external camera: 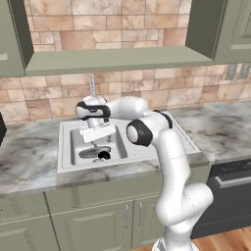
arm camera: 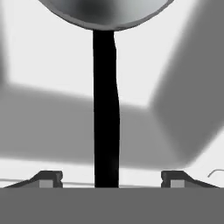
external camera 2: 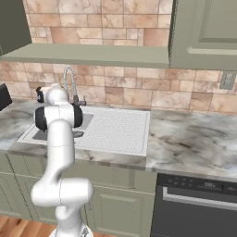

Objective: Move the pot and pan from the stove into the sink.

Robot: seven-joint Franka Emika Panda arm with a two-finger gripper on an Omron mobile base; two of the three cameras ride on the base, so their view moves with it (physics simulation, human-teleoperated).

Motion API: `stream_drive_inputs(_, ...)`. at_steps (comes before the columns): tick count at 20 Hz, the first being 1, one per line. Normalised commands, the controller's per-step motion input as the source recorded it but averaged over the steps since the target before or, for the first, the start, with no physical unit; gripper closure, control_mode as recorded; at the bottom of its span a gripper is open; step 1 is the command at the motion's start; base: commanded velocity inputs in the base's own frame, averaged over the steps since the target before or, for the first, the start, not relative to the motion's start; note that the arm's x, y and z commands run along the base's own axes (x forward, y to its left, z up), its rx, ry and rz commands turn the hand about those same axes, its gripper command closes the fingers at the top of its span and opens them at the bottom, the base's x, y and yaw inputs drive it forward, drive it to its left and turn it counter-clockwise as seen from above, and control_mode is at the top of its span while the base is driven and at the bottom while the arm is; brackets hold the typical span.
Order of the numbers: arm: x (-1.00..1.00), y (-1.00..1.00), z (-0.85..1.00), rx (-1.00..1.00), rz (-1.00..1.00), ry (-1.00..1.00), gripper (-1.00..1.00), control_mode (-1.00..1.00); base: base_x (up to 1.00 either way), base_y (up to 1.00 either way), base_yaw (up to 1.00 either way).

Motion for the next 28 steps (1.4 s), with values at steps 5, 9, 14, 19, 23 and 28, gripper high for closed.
stream_drive_inputs(5,-0.38,-0.07,0.92,0.00,0.00,0.02,-1.00,-1.00,0.00,0.00,0.00)
stream_drive_inputs(9,-0.90,-0.24,0.52,0.00,0.00,0.02,-1.00,-1.00,0.00,0.00,0.00)
stream_drive_inputs(14,-1.00,-0.35,0.22,0.00,0.00,0.02,-1.00,-1.00,0.00,0.00,0.00)
stream_drive_inputs(19,-1.00,-0.44,0.18,0.00,0.00,0.00,-1.00,-1.00,0.00,0.00,0.00)
stream_drive_inputs(23,-1.00,-0.52,0.33,0.00,0.00,-0.11,-1.00,-1.00,0.00,0.00,0.00)
stream_drive_inputs(28,-0.87,-0.41,0.40,0.00,0.00,-0.32,-1.00,-1.00,0.00,0.00,0.00)
